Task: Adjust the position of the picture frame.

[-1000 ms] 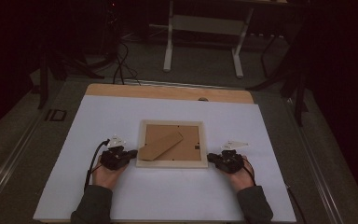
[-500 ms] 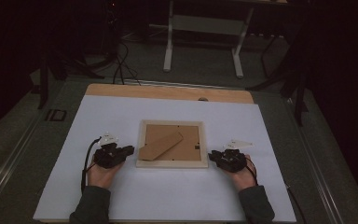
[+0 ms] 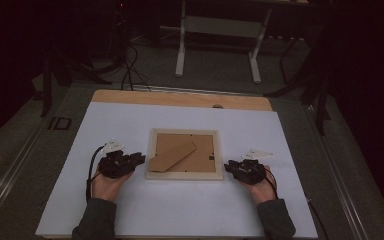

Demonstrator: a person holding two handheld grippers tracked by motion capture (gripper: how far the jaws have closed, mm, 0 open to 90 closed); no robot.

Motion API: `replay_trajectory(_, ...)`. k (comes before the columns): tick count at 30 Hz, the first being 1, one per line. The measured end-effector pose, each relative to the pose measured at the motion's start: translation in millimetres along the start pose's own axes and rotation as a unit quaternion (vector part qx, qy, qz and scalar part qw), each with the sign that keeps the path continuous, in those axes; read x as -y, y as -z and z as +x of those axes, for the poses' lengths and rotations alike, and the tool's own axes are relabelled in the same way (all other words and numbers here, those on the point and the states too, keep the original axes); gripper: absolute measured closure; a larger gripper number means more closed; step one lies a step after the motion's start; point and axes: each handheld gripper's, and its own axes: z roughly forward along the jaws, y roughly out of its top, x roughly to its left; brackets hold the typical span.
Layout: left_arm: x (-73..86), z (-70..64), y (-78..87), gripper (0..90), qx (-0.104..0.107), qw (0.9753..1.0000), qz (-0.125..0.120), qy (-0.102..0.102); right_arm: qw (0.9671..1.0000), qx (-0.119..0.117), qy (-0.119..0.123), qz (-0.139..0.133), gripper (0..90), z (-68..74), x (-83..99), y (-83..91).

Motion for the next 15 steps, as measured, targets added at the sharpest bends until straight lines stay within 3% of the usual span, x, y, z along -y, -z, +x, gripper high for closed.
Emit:
replay_trajectory(10, -15.1, -9.5, 4.9, 67.0, 0.020, 0.9995, 0.001, -0.024, 1.0000, 0.001, -0.004, -0.004, 68.1, -1.6, 0.3, 2.2)
replay_trajectory(15, -25.3, -11.9, 6.5, 65.7, 0.020, 0.9991, 0.006, -0.036, 1.0000, 0.002, -0.006, -0.005, 68.0, -2.0, -0.3, 2.9)
